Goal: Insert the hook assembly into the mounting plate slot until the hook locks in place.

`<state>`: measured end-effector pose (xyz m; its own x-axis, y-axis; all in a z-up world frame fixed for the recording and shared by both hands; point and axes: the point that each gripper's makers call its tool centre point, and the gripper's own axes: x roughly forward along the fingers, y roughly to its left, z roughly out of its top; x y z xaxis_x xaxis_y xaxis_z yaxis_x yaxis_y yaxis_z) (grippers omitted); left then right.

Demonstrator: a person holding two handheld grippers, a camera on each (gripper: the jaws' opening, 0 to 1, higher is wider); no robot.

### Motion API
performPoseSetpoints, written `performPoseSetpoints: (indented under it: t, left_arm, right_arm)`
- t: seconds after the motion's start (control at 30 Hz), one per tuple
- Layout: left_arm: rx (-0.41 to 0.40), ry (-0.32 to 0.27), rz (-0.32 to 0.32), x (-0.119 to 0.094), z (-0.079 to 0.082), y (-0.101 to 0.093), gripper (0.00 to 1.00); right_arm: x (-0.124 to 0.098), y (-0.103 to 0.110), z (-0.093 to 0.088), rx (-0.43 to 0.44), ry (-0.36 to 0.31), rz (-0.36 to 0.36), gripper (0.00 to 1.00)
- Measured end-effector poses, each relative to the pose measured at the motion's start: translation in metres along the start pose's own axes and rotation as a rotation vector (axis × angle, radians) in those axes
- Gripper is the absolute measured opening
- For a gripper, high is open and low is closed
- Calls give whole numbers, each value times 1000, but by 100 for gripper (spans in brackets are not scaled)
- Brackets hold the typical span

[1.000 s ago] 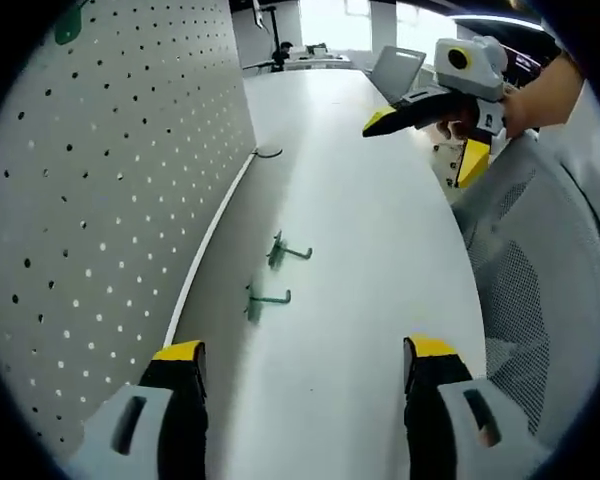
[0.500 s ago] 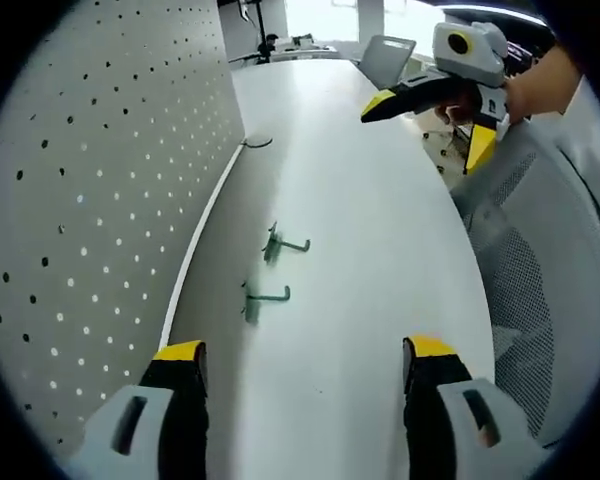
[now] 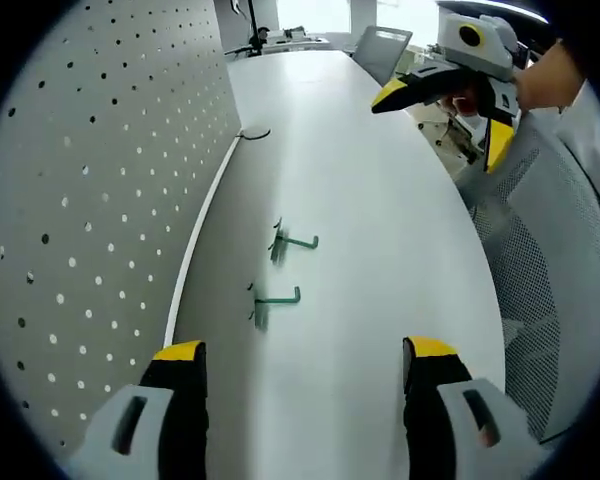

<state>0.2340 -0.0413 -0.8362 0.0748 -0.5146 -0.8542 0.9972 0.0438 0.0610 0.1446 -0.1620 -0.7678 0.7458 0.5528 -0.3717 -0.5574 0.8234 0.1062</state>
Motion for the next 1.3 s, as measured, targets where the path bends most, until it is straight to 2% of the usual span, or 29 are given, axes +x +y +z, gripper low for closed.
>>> performPoseSetpoints:
  t: [0.27, 0.6, 1.3]
  left_arm:
    - [32, 14, -18, 8, 6, 4, 82]
    - [57, 51, -45, 18, -2, 8, 82]
    - [86, 79, -85, 37, 2, 13, 81]
  right_arm:
    - [0, 0, -1, 0, 4, 0, 69]
    - [1, 1, -4, 0, 14, 2, 69]
    - [1, -2, -7, 5, 33, -6, 69]
